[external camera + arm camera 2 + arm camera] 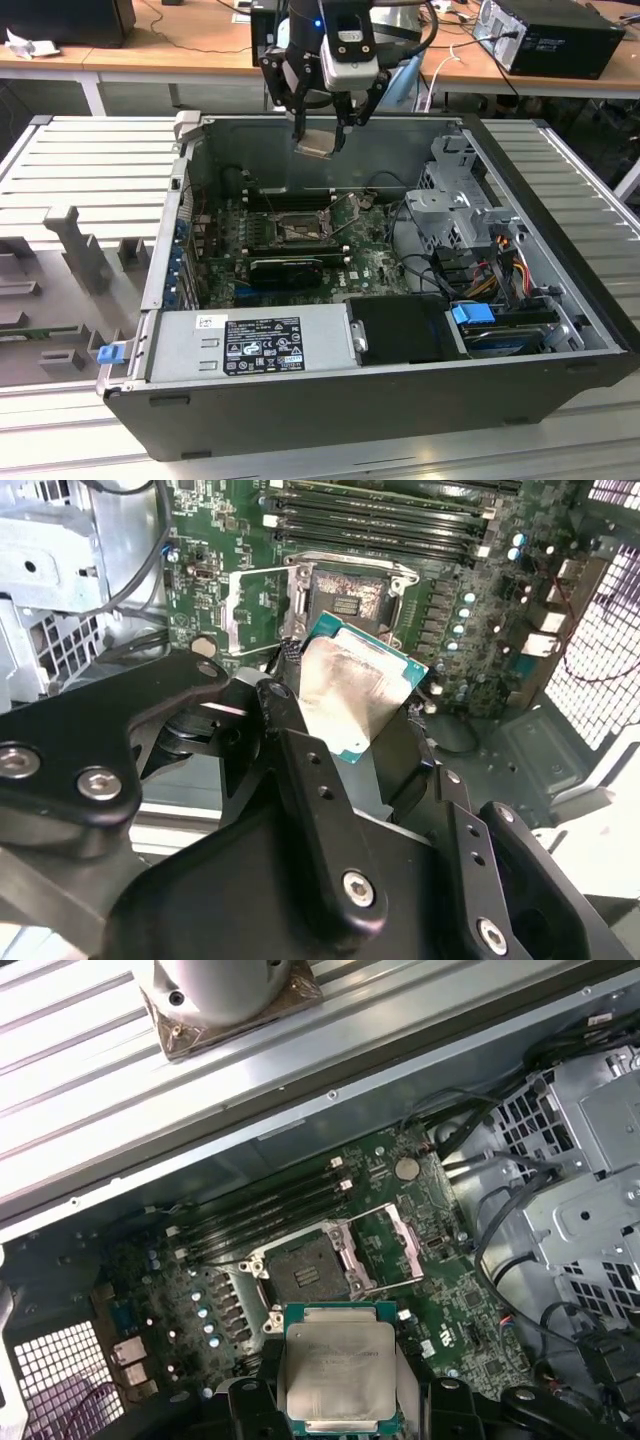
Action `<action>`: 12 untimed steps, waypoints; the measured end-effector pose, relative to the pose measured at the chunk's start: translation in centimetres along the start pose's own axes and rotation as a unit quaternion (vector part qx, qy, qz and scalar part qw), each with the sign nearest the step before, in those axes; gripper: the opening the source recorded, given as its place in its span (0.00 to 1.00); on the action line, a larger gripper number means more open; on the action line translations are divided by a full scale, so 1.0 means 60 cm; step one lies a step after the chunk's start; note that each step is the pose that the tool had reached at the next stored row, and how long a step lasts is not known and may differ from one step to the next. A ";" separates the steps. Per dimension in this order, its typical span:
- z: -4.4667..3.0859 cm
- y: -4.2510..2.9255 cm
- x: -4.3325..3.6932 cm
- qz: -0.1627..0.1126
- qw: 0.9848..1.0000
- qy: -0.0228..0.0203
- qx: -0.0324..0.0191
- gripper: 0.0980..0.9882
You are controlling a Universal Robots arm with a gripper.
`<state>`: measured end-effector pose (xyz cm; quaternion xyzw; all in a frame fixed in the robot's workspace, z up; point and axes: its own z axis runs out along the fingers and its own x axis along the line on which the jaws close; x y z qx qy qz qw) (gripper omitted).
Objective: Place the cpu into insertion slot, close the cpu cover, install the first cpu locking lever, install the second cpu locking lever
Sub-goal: 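Place the cpu into insertion slot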
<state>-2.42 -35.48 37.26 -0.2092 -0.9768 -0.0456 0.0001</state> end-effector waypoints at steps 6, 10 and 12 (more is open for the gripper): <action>0.001 0.000 0.000 0.033 0.999 -0.003 0.000 0.48; 0.001 0.000 0.000 0.045 0.999 -0.004 -0.001 0.48; 0.001 0.000 0.000 0.051 0.999 -0.005 -0.001 0.48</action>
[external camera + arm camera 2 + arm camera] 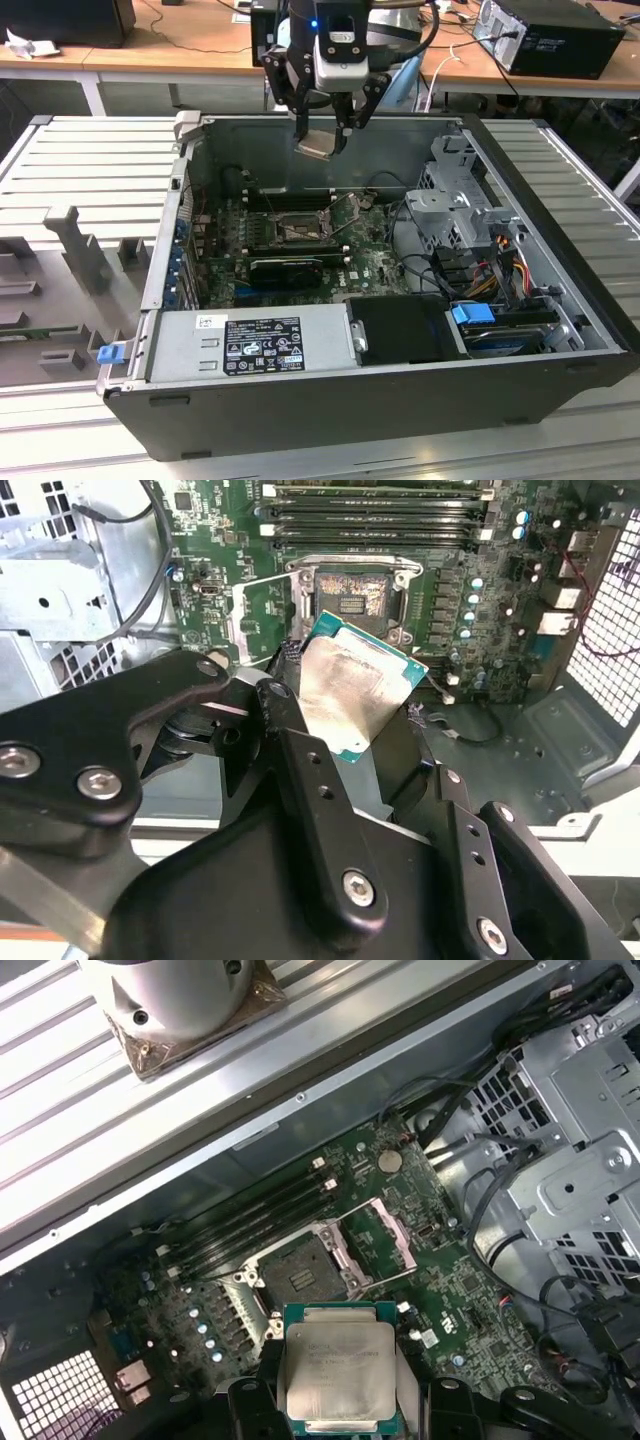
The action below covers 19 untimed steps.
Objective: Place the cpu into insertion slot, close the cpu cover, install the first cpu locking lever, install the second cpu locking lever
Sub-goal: 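Place the cpu into insertion slot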
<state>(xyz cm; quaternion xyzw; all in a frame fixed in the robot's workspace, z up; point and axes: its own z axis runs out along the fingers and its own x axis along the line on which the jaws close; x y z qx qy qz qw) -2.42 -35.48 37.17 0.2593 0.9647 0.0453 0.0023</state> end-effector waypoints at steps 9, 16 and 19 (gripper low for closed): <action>0.000 0.000 0.000 0.022 1.000 -0.002 0.000 0.48; 0.001 0.000 0.000 0.039 0.999 -0.004 -0.001 0.48; 0.001 0.000 0.000 0.045 0.999 -0.004 -0.001 0.48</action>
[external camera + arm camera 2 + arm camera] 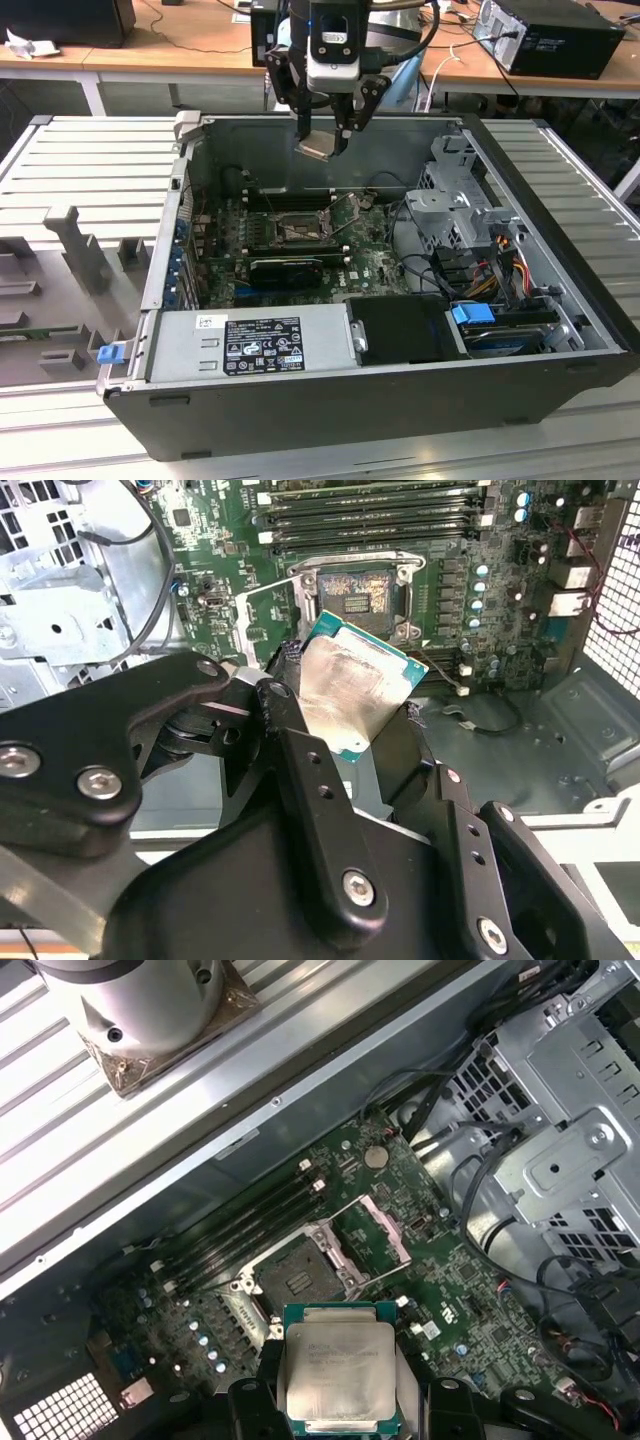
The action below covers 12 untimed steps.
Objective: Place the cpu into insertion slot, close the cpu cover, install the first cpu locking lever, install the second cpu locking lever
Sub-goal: 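Place the cpu into insertion slot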
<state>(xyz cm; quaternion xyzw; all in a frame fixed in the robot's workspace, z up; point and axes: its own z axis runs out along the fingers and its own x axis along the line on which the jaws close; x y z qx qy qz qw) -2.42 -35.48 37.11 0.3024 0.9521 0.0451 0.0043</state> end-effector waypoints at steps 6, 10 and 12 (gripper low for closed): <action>0.000 0.000 0.000 0.013 1.000 -0.001 0.000 0.48; 0.000 0.000 0.000 0.022 1.000 -0.002 0.000 0.48; 0.000 0.000 0.000 0.026 1.000 -0.002 0.000 0.48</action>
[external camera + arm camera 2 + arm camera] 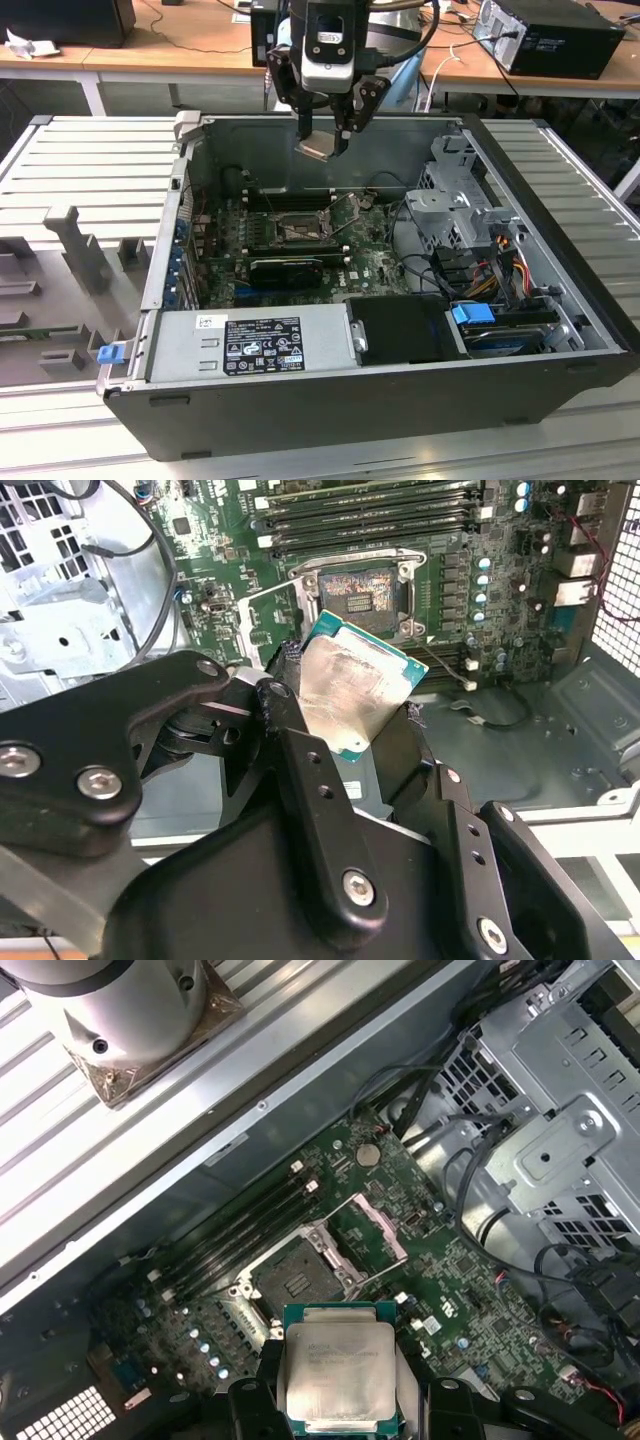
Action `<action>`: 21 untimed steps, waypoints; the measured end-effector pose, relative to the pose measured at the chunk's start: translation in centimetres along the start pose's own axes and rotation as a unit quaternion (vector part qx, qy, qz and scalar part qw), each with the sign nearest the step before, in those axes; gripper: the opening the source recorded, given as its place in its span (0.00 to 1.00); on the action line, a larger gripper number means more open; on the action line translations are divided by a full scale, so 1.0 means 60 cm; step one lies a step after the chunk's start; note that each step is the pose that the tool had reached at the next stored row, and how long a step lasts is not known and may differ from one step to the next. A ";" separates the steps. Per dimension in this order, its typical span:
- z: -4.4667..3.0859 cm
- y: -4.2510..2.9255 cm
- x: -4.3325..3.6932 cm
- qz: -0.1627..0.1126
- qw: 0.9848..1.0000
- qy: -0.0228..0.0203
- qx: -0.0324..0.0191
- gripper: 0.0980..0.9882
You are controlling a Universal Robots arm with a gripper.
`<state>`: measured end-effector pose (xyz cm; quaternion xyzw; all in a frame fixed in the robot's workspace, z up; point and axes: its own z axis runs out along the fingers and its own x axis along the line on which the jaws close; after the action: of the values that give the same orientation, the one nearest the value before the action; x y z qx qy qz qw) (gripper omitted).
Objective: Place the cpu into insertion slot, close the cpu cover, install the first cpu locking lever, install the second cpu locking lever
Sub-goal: 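Place the cpu into insertion slot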
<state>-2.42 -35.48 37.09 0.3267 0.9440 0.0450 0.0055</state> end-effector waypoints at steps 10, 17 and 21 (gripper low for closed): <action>0.000 0.000 0.000 0.039 0.999 -0.004 0.000 0.48; 0.000 0.000 0.000 0.067 0.998 -0.006 -0.001 0.48; 0.000 0.000 0.000 0.079 0.997 -0.008 -0.001 0.48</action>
<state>-2.42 -35.48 37.06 0.4008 0.9151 0.0436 0.0093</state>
